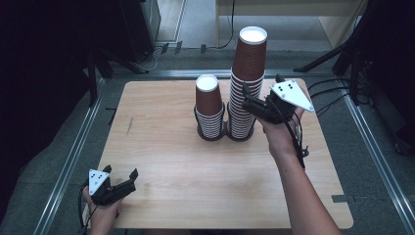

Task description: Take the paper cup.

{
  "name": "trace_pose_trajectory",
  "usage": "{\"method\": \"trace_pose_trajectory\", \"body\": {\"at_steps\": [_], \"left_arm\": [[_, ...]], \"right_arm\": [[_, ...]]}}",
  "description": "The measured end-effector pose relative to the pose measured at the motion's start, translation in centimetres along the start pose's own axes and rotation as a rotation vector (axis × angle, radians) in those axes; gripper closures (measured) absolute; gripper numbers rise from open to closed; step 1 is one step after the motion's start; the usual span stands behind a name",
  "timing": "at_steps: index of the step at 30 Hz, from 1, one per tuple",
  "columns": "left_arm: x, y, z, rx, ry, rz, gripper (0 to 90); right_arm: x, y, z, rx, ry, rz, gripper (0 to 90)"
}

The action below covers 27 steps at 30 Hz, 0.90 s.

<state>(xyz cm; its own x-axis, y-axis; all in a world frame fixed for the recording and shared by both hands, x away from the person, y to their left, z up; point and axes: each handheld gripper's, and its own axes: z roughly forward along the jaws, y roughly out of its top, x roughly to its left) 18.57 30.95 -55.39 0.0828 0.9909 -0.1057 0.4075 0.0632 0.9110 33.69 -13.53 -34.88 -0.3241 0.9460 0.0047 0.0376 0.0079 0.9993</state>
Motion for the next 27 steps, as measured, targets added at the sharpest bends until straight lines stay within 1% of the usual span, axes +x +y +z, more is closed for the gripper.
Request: {"method": "trace_pose_trajectory", "body": {"at_steps": [4, 8, 11, 13, 14, 18, 22, 23, 27], "left_arm": [[0.0, 0.0, 0.0, 0.0, -0.001, 0.0, 1.6], [0.0, 0.0, 0.0, 0.002, 0.0, 0.0, 1.6], [0.0, 0.0, 0.0, 0.002, 0.0, 0.0, 1.6], [0.0, 0.0, 0.0, 0.002, 0.0, 0.0, 1.6], [0.0, 0.0, 0.0, 0.001, 0.0, 0.0, 1.6], [0.0, 0.0, 0.1, 0.001, 0.001, 0.003, 1.6], [0.0, 0.0, 0.1, 0.002, 0.0, 0.004, 1.6], [0.0, 0.0, 0.1, 0.004, -0.001, 0.003, 1.6], [0.0, 0.0, 0.1, 0.004, 0.0, 0.001, 1.6]], "right_arm": [[0.1, 0.3, 0.6, -0.003, -0.004, -0.002, 5.6], [0.3, 0.5, 1.0, -0.008, 0.011, -0.003, 4.0], [0.5, 0.9, 1.6, -0.009, 0.021, -0.006, 1.4], [0.7, 1.1, 1.9, -0.014, 0.016, -0.009, 1.1], [0.8, 1.3, 2.1, -0.012, 0.015, -0.003, 0.4], [1.0, 1.7, 2.9, -0.007, 0.011, -0.007, 0.1], [1.1, 1.8, 3.6, 0.003, -0.008, -0.014, 0.1], [1.2, 1.9, 3.9, 0.003, -0.013, -0.011, 0.1], [1.3, 1.9, 4.3, 0.005, -0.02, 0.005, 0.0]]}}
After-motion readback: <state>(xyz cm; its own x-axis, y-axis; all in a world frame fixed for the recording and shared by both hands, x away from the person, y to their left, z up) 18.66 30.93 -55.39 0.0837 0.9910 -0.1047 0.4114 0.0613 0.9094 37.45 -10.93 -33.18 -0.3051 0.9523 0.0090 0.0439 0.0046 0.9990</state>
